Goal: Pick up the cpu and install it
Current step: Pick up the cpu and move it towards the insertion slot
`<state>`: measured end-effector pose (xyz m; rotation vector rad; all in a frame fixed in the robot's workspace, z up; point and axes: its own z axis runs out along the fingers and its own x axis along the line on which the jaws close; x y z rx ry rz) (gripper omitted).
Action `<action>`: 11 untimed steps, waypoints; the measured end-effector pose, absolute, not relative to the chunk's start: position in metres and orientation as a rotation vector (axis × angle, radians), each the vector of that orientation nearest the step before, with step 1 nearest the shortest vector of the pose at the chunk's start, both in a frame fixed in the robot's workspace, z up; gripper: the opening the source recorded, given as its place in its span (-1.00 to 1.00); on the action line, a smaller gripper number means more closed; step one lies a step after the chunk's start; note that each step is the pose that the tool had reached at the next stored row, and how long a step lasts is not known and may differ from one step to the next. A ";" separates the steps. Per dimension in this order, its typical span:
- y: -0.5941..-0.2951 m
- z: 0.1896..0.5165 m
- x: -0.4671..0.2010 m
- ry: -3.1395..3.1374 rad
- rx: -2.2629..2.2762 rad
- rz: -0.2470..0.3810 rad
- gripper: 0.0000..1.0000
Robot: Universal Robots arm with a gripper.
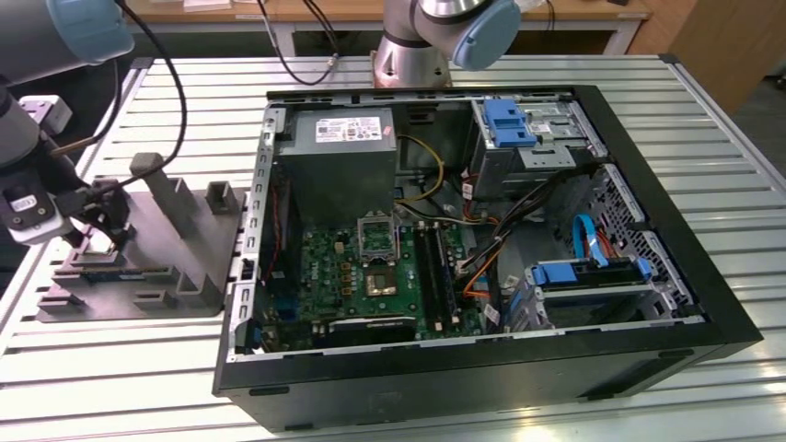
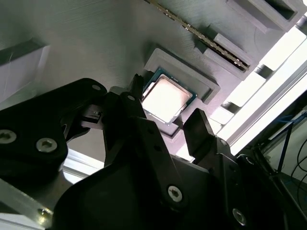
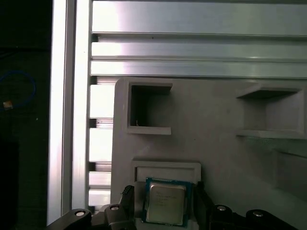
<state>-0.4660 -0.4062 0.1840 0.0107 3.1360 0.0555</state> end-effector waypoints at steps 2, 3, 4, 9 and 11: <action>-0.406 0.183 -0.466 3.136 0.011 0.054 0.21; -0.406 0.183 -0.466 3.136 0.011 0.053 0.21; -0.406 0.183 -0.466 3.136 0.011 0.053 0.21; -0.406 0.181 -0.466 3.136 0.012 0.054 0.21; -0.406 0.180 -0.466 3.136 0.012 0.053 0.21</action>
